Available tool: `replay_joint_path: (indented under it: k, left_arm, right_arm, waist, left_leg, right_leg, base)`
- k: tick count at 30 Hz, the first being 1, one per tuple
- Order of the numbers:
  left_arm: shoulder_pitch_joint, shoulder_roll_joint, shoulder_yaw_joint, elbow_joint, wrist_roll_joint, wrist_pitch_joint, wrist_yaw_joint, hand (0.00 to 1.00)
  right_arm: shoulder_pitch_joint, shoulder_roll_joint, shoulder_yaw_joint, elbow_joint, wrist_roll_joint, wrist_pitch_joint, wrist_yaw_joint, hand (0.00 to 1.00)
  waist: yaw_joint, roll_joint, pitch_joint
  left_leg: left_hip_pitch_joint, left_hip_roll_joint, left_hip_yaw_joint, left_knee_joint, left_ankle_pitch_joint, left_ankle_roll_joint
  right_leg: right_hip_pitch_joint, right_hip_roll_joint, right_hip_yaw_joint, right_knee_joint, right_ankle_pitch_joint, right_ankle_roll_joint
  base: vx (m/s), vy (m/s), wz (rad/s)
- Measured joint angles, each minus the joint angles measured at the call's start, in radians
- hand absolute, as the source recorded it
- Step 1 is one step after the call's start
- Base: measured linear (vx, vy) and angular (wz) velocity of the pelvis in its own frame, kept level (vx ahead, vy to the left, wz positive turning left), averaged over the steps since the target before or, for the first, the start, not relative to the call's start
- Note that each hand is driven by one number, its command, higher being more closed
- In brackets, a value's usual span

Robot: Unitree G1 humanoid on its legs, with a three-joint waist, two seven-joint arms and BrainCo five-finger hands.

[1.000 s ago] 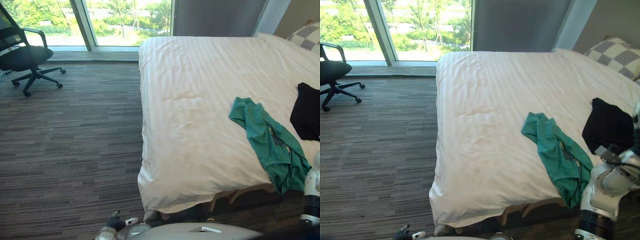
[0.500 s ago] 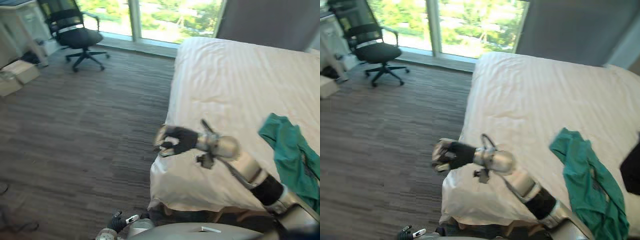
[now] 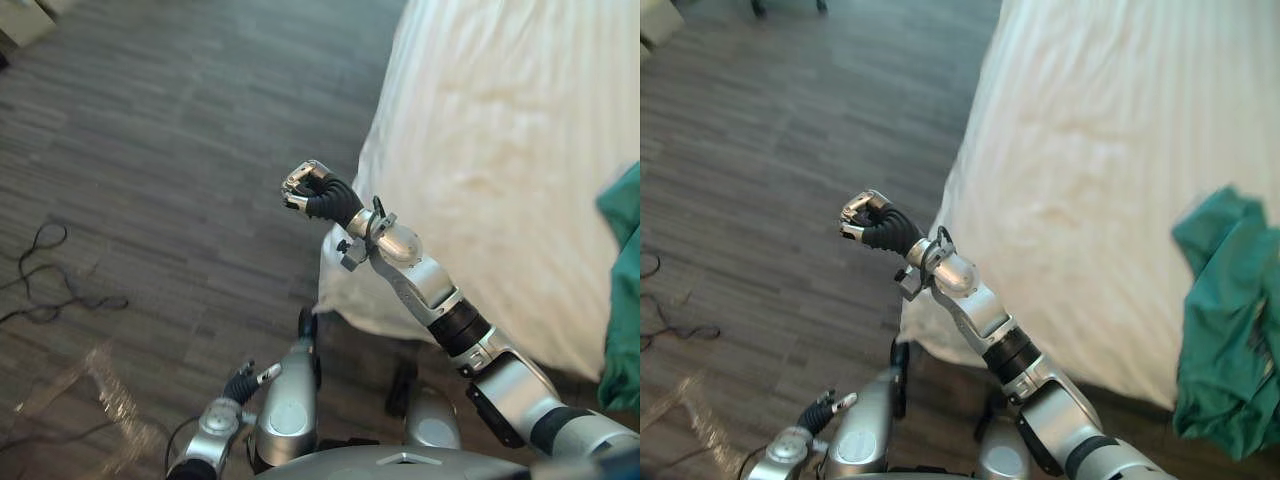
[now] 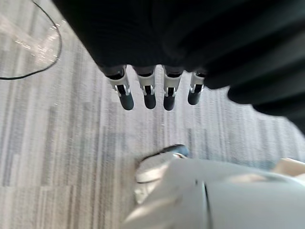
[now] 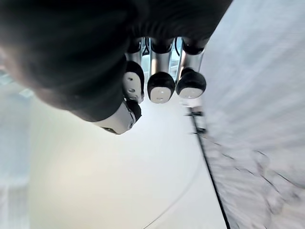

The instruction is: Tidy the bed and pick cloth on bed and put in laundry

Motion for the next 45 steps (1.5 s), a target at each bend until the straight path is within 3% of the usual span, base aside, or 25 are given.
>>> replay_joint_path:
  k: [8, 12, 21, 28, 34, 41, 44, 45]
  left_arm:
    - [-0.022, -0.007, -0.029, -0.018, -0.034, -0.011, 0.059, 0.00]
    - [-0.030, -0.011, -0.059, -0.036, -0.044, -0.006, 0.077, 0.00]
    - [-0.058, -0.028, -0.097, -0.027, -0.061, -0.023, 0.101, 0.00]
    - [-0.066, -0.040, -0.096, -0.026, -0.060, -0.047, 0.134, 0.00]
    - [-0.067, -0.039, -0.095, -0.026, -0.062, -0.034, 0.173, 0.00]
    - [-0.052, -0.032, -0.097, -0.040, -0.067, -0.009, 0.184, 0.00]
    - [-0.042, -0.021, -0.097, -0.050, -0.068, -0.003, 0.183, 0.00]
    - [-0.022, -0.007, -0.095, -0.062, -0.069, -0.004, 0.178, 0.00]
  right_arm:
    - [0.001, -0.024, -0.073, 0.008, -0.016, 0.007, -0.033, 1.00]
    - [0.001, -0.076, -0.101, 0.015, 0.000, 0.016, -0.029, 1.00]
    - [-0.016, -0.047, -0.125, 0.131, -0.001, 0.036, -0.035, 1.00]
    - [0.097, 0.021, -0.154, 0.424, -0.018, 0.092, -0.044, 1.00]
    - [0.268, -0.031, -0.195, 0.510, -0.048, 0.098, -0.130, 1.00]
    - [0.394, -0.050, -0.275, 0.492, 0.071, -0.059, -0.166, 1.00]
    - [0.478, -0.073, -0.358, 0.488, 0.146, -0.108, -0.166, 1.00]
    - [0.517, -0.069, -0.403, 0.487, 0.170, -0.130, -0.160, 1.00]
  waist:
    - [0.009, 0.023, 0.027]
    - [0.010, 0.053, 0.039]
    - [0.015, 0.110, 0.044]
    - [0.018, 0.118, 0.048]
    - [-0.016, 0.118, 0.048]
    - [-0.073, 0.111, 0.048]
    - [-0.089, 0.088, 0.047]
    - [-0.103, 0.067, 0.048]
  left_leg:
    - [-0.105, 0.012, -0.004, 0.040, 0.014, 0.001]
    - [-0.162, 0.010, -0.003, 0.064, 0.011, 0.005]
    - [-0.239, -0.001, -0.004, 0.049, 0.033, 0.017]
    - [-0.251, -0.012, 0.002, 0.040, 0.039, 0.013]
    - [-0.228, -0.011, 0.014, 0.026, 0.041, 0.011]
    - [-0.106, 0.003, 0.059, -0.008, 0.026, 0.011]
    - [-0.063, 0.005, 0.082, -0.004, 0.000, 0.014]
    - [-0.038, 0.004, 0.088, 0.014, -0.023, 0.013]
  right_leg:
    - [-0.145, -0.007, 0.018, 0.130, -0.043, -0.026]
    - [-0.213, -0.015, 0.030, 0.165, -0.052, -0.028]
    - [-0.318, -0.034, 0.037, 0.217, -0.076, -0.027]
    - [-0.336, -0.042, 0.048, 0.214, -0.072, -0.022]
    - [-0.326, -0.041, 0.057, 0.209, -0.069, -0.017]
    - [-0.209, -0.019, 0.079, 0.126, -0.054, -0.004]
    - [-0.146, -0.013, 0.086, 0.067, -0.032, 0.010]
    - [-0.104, -0.012, 0.089, 0.040, -0.024, 0.015]
  base:
    - [-0.01, -0.060, 0.00]
    - [0.00, 0.000, 0.00]
    - [0.00, -0.019, 0.05]
    - [0.06, -0.026, 0.02]
    - [0.07, -0.044, -0.05]
    - [0.06, -0.030, -0.20]
    - [0.14, 0.028, -0.17]
    - [0.13, 0.028, -0.12]
